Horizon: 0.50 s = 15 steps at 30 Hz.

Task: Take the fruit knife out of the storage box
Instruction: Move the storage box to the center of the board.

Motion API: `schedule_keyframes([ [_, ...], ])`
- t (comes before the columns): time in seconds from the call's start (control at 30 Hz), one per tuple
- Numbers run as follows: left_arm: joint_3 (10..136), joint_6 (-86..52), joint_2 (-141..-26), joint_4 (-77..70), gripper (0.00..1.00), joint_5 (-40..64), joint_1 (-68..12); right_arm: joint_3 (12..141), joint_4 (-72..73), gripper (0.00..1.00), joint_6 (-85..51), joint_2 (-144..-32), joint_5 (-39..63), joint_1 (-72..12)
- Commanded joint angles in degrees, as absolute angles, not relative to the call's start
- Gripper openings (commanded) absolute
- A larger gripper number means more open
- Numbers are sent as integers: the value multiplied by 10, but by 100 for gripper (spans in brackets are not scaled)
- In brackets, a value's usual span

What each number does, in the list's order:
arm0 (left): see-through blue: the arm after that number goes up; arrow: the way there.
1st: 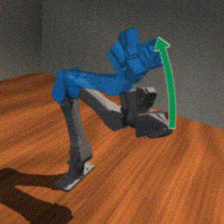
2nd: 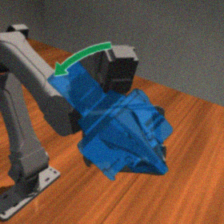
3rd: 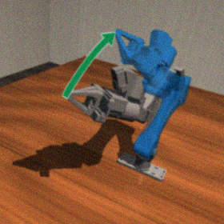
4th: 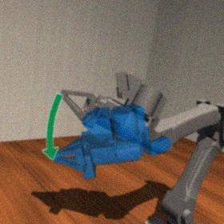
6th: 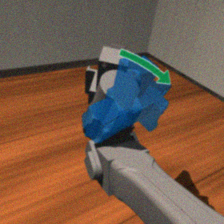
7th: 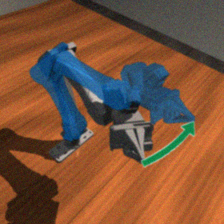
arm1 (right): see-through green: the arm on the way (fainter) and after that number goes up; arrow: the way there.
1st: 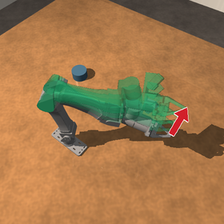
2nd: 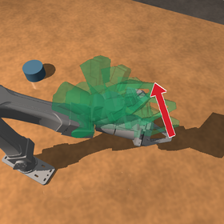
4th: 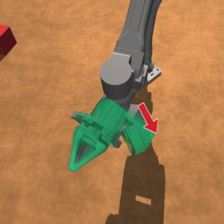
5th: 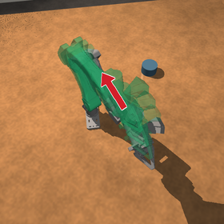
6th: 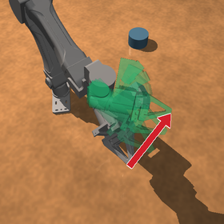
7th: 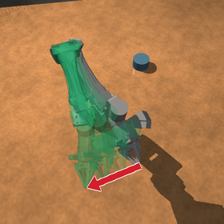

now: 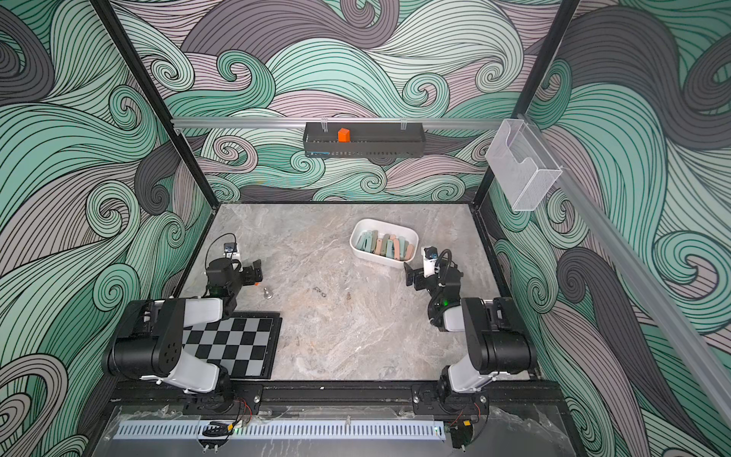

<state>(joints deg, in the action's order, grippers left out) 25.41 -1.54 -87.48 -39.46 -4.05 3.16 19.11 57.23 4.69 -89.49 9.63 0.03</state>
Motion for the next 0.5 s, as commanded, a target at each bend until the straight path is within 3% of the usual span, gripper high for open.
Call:
schedule_keyframes([
  [0.0,247,-10,-896,-461,99,-41,32,196,581,98,40,-896,107,5],
  [0.47,239,5,-903,-493,99,-20,30,194,587,98,41,-896,108,5],
])
